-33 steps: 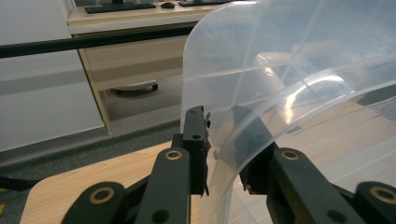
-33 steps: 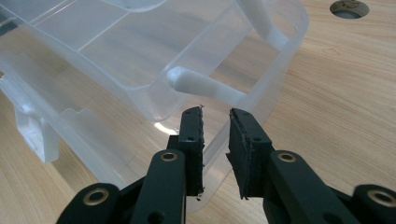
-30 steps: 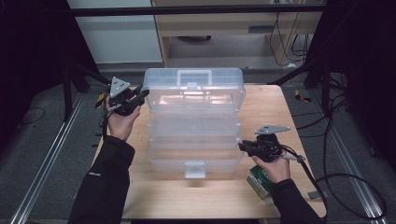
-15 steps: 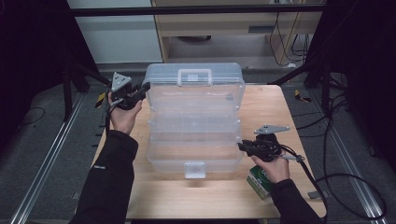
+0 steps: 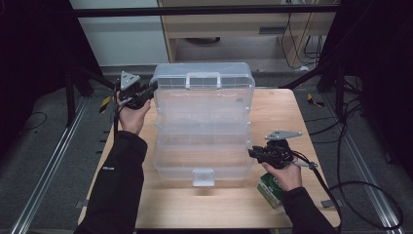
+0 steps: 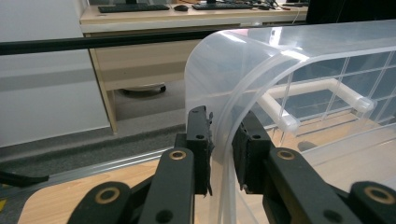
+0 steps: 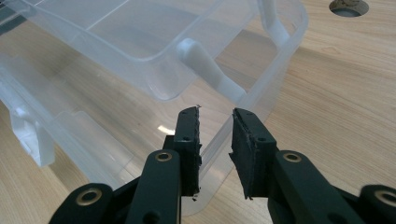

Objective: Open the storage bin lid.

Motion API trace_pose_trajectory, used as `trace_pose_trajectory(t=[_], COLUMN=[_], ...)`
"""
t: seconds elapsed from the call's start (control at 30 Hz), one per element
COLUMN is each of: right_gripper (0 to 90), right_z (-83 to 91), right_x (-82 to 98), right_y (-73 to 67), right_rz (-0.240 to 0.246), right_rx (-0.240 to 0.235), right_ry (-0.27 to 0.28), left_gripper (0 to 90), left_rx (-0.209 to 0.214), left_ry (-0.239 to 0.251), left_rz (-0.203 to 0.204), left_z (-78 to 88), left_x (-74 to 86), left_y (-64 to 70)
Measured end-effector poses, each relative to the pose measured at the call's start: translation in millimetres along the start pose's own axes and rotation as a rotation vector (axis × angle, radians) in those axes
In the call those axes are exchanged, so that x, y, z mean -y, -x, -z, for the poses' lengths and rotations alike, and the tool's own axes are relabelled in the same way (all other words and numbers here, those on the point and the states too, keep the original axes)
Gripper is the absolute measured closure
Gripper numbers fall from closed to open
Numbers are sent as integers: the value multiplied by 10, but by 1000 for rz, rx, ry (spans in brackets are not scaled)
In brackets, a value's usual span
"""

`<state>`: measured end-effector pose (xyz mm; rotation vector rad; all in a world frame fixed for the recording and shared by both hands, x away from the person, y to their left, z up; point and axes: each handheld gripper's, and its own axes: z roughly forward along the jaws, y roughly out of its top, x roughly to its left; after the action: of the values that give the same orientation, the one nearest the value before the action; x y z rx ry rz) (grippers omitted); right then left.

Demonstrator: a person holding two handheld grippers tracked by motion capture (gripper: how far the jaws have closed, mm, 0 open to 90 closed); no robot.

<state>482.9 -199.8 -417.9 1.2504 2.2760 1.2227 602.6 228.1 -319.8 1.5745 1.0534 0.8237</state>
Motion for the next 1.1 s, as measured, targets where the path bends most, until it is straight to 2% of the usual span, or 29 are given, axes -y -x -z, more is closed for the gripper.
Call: trace_pose_trajectory(t=[0.53, 0.67, 0.87, 0.9, 1.1], right_gripper=[721, 721, 721, 721, 721], right_z=[-6, -11, -11, -11, -11], right_x=[-8, -10, -12, -12, -10], right_y=[16, 19, 19, 19, 17], right_rz=[18, 6, 1, 1, 3], right_rx=[4, 12, 11, 11, 12], right_ry=[-2, -6, -8, -8, -7], left_gripper=[778, 778, 786, 834, 846], left_rx=[-15, -13, -31, -36, -45], left_ry=[-20, -19, -34, -38, -55], left_rz=[2, 2, -7, -9, 9], left_z=[-93, -117, -202, -212, -343], left_x=[-34, -28, -70, -83, -83], left_y=[-33, -57, -65, -77, -123])
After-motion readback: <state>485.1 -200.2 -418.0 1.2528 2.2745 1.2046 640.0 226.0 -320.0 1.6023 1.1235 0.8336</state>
